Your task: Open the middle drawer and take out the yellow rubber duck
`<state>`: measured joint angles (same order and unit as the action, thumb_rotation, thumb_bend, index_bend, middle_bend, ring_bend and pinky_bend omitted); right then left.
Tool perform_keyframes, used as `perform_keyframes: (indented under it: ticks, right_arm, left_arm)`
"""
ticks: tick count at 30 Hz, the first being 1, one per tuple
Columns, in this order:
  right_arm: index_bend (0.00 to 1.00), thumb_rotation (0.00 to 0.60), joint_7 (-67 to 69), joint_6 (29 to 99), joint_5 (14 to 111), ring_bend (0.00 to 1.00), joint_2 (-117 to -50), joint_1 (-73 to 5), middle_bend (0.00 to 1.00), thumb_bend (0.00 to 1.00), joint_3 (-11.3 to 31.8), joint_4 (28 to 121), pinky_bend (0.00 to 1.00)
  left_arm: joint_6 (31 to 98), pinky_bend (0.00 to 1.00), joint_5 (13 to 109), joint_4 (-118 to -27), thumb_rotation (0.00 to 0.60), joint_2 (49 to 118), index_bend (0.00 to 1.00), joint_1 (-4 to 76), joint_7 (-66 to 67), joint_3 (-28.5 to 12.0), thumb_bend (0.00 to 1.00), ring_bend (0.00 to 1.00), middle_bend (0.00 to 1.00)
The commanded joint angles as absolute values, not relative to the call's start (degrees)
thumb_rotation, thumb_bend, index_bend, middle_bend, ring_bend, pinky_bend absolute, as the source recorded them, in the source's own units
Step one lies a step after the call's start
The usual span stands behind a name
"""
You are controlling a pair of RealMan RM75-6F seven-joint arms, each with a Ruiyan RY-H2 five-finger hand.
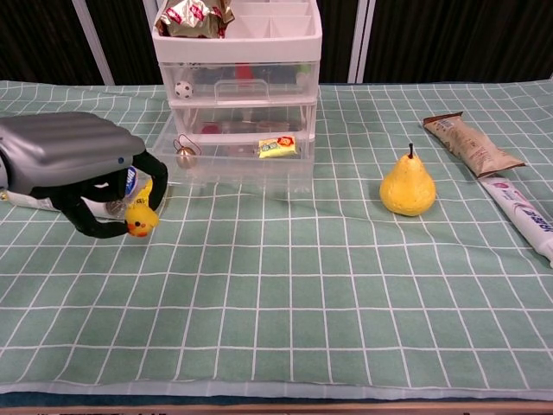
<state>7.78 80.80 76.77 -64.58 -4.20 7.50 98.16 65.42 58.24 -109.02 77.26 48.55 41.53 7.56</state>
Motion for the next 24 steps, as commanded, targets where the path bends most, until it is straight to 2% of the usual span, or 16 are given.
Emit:
perform_keyframes:
  ticks: [1,12,16,18,24]
  right_arm:
    - [0.0,0.6,7.8,80.8,76.7,0.0,-64.6,-4.2,0.0,0.06,7.5,98.1,0.22]
    - [0.0,0.6,7.9,80.7,76.7,0.0,-64.5,-4.2,0.0,0.07,7.5,98.3,0.22]
    - [0.0,0.6,7.8,80.7,76.7,0.0,-64.5,-4.2,0.0,0.06,7.5,98.3,0.22]
    - [0.0,0.6,7.8,80.7,76.7,0.0,-64.5,-4.2,0.0,0.07,7.5,98.4,0.22]
    - [0.0,0.6,7.6,80.8,76.7,0.0,-64.5,-4.2,0.0,0.07,7.5,98.3,0.22]
  left_arm:
    - [64.3,1.0,56.4,-104.9,0.6,80.4,0.54,47.4,42.5,7.4,0.41,1.0,1.0]
    - [62.1,1.0,51.5,-99.5,0.6,84.0,0.53,46.8,47.5,7.0,0.38,1.0,1.0]
    - [62.2,1.0,51.2,-99.3,0.6,84.1,0.45,46.4,48.3,7.0,0.21,1.0,1.0]
    - [62.4,1.0,51.4,-99.4,0.6,84.1,0.41,46.1,48.2,6.8,0.17,1.0,1.0]
    - [64.1,1.0,53.4,-101.4,0.6,82.6,0.29,45.0,47.1,6.1,0.11,1.0,1.0]
